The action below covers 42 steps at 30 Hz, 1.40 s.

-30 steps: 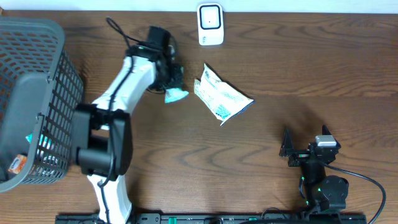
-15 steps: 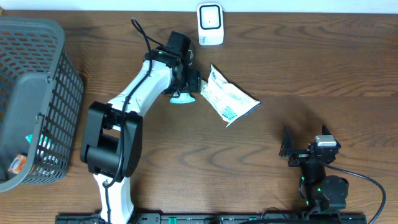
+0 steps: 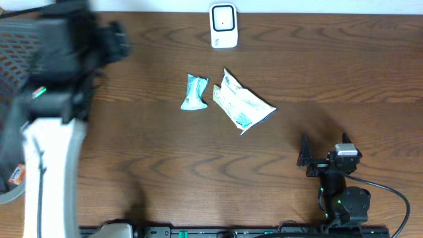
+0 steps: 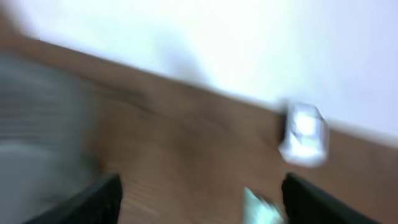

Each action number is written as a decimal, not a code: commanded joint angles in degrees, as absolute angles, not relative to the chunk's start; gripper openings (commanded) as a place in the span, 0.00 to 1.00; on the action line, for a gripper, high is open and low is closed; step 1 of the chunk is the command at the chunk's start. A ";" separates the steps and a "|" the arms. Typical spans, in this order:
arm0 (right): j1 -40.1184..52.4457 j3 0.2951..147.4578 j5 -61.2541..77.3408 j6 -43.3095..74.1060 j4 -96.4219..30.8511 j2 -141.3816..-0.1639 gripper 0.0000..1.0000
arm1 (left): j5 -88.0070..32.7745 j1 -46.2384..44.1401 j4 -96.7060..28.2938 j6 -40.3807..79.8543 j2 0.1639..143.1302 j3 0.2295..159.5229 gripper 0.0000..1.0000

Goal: Scan the item barcode
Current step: 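Lift the green tissue pack and place it left of the snack bag, then reach the left gripper into the basket and grasp a tissue pack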

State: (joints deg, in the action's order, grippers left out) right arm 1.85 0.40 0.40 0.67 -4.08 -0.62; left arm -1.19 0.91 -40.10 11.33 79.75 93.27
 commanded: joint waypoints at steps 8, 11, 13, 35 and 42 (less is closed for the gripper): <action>1.72 0.32 0.34 1.26 -4.34 -0.38 0.99 | 8.40 31.55 -47.59 11.77 75.77 92.66 0.84; 1.72 0.32 0.32 1.26 -4.34 -0.38 0.99 | 8.40 37.30 -49.56 15.29 77.93 91.07 0.84; 1.72 0.32 0.32 1.26 -4.34 -0.38 0.99 | 8.40 39.53 -50.39 17.98 79.72 89.56 0.84; 1.72 0.32 0.34 1.26 -4.34 -0.38 0.99 | 9.87 40.97 -53.34 17.89 107.22 85.60 0.84; 1.72 0.32 0.34 1.26 -4.34 -0.38 0.99 | 9.87 40.97 -53.54 17.89 114.19 85.58 0.84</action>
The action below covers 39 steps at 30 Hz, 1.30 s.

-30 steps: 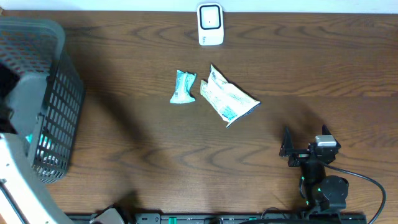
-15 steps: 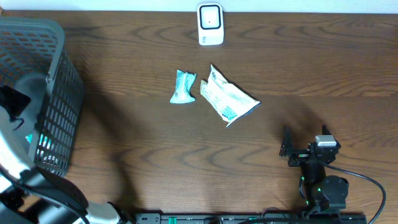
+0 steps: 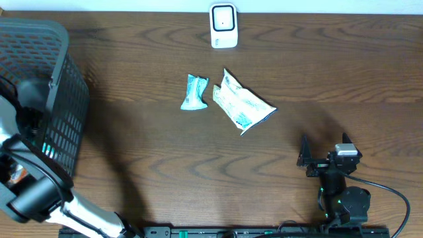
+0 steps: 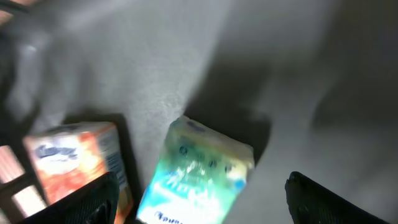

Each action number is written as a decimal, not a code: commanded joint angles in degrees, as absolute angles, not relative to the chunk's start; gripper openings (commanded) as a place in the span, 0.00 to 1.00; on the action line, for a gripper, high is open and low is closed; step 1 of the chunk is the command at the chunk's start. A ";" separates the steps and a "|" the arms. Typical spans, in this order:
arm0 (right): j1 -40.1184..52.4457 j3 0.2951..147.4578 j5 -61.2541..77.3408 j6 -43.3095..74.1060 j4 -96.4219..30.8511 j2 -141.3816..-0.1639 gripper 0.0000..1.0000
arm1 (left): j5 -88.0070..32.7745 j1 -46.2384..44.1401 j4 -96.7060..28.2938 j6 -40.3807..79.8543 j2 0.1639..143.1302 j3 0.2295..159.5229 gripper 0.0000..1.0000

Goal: Scan the item barcode
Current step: 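Reach the left gripper into the basket and grasp a tissue pack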

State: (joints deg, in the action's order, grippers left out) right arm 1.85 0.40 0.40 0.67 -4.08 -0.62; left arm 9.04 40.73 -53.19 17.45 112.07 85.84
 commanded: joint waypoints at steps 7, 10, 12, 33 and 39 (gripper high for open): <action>1.72 0.32 0.32 1.26 -4.34 -0.38 0.99 | 9.67 40.97 -53.74 17.89 116.73 85.58 0.71; 1.72 0.32 0.34 1.26 -4.34 -0.38 0.99 | 9.54 40.97 -53.87 17.89 116.68 85.60 0.57; 1.72 0.32 0.34 1.26 -4.34 -0.38 0.99 | 9.47 40.97 -54.22 17.91 116.68 85.60 0.55; 1.72 0.32 0.32 1.26 -4.34 -0.38 0.99 | -9.89 41.01 -49.32 20.82 88.97 89.19 0.47; 1.72 0.32 0.34 1.26 -4.34 -0.38 0.99 | -23.33 41.01 -42.22 29.39 75.11 89.19 0.47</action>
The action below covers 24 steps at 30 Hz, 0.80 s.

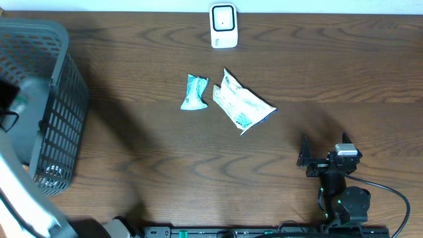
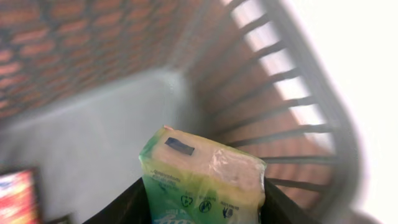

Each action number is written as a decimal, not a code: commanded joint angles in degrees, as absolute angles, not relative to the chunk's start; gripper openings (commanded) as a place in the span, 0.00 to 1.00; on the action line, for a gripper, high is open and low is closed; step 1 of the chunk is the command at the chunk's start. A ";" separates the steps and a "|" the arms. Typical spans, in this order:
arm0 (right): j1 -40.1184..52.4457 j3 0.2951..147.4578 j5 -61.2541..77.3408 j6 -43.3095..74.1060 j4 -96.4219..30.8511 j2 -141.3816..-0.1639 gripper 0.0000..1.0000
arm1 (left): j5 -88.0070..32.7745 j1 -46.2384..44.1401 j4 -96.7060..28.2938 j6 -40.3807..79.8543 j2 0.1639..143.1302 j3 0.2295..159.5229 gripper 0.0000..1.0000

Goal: Scan the item barcode
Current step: 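Reach the left gripper into the basket and grasp a tissue pack, then carry the tissue pack out and drop it beside the green pack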

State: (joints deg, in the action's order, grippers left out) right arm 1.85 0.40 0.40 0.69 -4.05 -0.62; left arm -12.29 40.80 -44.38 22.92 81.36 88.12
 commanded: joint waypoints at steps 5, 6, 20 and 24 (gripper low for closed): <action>1.72 0.32 0.34 1.26 -4.34 -0.38 0.99 | -31.46 39.11 -39.97 34.94 67.53 89.17 0.47; 1.72 0.32 0.34 1.26 -4.34 -0.38 0.99 | -32.64 38.09 -39.94 35.51 66.65 89.17 0.47; 1.72 0.32 0.32 1.26 -4.34 -0.38 0.99 | -34.92 5.37 -40.21 25.32 71.64 87.96 0.47; 1.72 0.32 0.32 1.26 -4.34 -0.38 0.99 | -34.17 -2.15 -40.03 20.60 78.08 87.96 0.47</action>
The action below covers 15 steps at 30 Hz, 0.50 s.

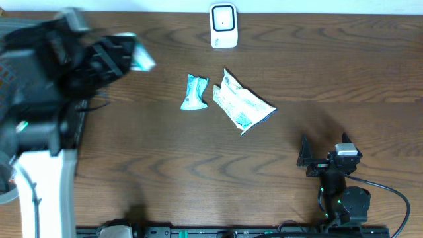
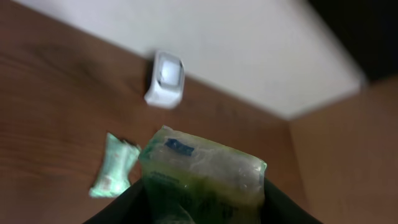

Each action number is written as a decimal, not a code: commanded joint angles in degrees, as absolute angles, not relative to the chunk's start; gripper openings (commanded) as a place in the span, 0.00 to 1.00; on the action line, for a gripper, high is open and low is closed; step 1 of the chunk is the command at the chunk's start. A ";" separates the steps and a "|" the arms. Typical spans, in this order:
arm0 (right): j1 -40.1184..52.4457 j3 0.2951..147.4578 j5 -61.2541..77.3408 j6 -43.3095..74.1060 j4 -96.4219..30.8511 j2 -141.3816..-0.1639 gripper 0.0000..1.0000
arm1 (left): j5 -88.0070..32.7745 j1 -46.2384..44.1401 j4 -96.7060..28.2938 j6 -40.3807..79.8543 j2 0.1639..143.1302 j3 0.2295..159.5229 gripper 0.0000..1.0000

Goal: Scan the item barcode
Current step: 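Carry the tissue pack out and drop it beside the green pack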

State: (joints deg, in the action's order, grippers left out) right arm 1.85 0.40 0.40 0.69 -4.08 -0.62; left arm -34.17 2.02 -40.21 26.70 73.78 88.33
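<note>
My left gripper [image 2: 202,208] is shut on a green tissue pack [image 2: 202,171] and holds it above the table, at the upper left in the overhead view, where the green tissue pack [image 1: 137,56] shows beyond the arm. The white barcode scanner [image 1: 223,26] stands at the table's far edge; the white barcode scanner [image 2: 165,79] lies ahead of the pack in the left wrist view. A teal packet [image 1: 194,92] and a crumpled white-and-teal wrapper [image 1: 241,103] lie mid-table. My right gripper [image 1: 305,157] rests at the lower right; its state cannot be read.
A dark mesh basket [image 1: 13,46] sits at the left edge, mostly hidden under my left arm. The teal packet [image 2: 115,167] lies on the wood just left of the held pack. A cable [image 1: 390,192] trails from the right arm's base.
My left gripper was inside the basket, shut on the green tissue pack. Now it holds the pack outside the basket over the table, facing the scanner. The right arm is unchanged.
My left arm was over the table's left side with open, empty fingers. Then it was down in the basket, open over a green pack beside an orange one. Then it was shut on the green pack in the basket, and now holds it over the table.
</note>
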 commanded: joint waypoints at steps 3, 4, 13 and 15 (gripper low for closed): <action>1.72 0.32 0.32 1.26 -4.34 -0.38 0.99 | -26.85 -6.04 -39.97 15.66 83.61 87.96 0.47; 1.72 0.32 0.32 1.26 -4.34 -0.38 0.99 | -23.88 -6.85 -39.97 14.15 85.27 87.96 0.47; 1.72 0.32 0.32 1.26 -4.34 -0.38 0.99 | -9.58 -9.80 -39.94 11.16 101.45 87.96 0.47; 1.72 0.32 0.32 1.26 -4.34 -0.38 0.99 | -9.58 -9.80 -39.94 11.16 104.22 87.96 0.48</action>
